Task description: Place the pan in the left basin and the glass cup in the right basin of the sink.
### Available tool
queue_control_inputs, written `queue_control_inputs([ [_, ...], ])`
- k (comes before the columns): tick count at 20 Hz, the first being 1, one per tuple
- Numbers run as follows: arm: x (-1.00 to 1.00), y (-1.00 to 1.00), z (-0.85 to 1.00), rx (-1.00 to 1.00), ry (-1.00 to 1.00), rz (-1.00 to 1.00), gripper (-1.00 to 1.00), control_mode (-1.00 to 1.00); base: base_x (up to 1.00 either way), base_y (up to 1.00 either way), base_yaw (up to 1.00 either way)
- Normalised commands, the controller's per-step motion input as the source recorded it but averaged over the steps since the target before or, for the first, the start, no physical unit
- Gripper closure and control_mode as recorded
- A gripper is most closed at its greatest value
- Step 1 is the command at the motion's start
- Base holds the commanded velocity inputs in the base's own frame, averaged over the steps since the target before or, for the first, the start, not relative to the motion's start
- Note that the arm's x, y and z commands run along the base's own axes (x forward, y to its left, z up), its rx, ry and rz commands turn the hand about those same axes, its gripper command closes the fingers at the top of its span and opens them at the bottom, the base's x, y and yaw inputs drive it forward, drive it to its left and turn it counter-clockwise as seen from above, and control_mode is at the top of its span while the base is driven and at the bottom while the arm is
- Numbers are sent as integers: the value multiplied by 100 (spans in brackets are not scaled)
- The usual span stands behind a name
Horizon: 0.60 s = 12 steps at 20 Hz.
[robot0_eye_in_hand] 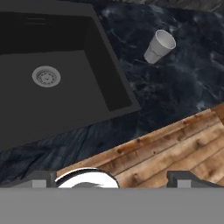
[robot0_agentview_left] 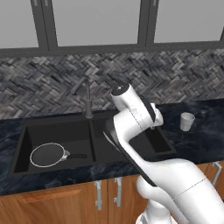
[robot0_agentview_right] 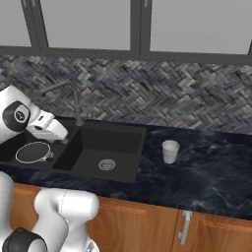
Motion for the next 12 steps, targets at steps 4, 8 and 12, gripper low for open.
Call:
queue_control_inputs([
  [4,-11,-46,21,0,16,11,-100,-100,0,0,0],
  [8,-9,-47,19,0,14,14,-100,-100,0,0,0],
  [12,-1,-45,15,0,10,21,-100,-100,0,0,0],
])
